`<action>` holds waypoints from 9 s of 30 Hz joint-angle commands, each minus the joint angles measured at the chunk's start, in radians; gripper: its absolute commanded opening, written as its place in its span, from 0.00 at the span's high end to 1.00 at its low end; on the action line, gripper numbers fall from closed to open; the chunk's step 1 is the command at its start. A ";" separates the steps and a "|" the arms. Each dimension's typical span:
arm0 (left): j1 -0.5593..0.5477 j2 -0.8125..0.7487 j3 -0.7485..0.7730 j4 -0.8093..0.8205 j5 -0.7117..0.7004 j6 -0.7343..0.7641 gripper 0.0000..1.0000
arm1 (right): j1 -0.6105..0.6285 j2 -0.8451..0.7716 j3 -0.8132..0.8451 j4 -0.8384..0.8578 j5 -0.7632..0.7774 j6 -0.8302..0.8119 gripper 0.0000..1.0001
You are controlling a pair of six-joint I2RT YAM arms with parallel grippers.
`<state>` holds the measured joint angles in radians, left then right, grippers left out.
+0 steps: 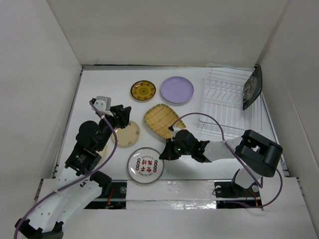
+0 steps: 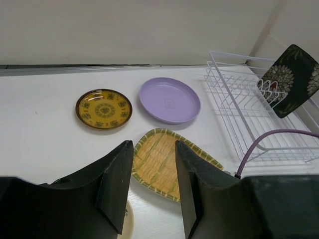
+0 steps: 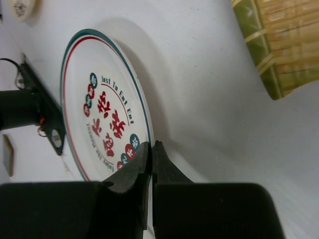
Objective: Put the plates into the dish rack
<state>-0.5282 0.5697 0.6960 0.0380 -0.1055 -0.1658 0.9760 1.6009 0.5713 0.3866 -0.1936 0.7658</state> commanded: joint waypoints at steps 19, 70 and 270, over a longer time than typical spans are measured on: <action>0.002 -0.172 0.014 -0.021 0.424 -0.061 0.65 | -0.497 -0.457 0.725 -0.673 0.951 -0.524 1.00; -0.090 -0.261 -0.036 -0.036 0.322 -0.047 0.63 | -0.824 -0.079 0.837 -0.305 1.326 -1.174 1.00; -0.075 -0.297 -0.033 -0.073 0.260 -0.052 0.82 | -0.709 0.138 1.042 -0.480 1.470 -1.209 1.00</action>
<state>-0.5869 0.2924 0.6621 -0.0792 0.1410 -0.2146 0.2630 1.6886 1.5497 -0.1444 1.1252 -0.2420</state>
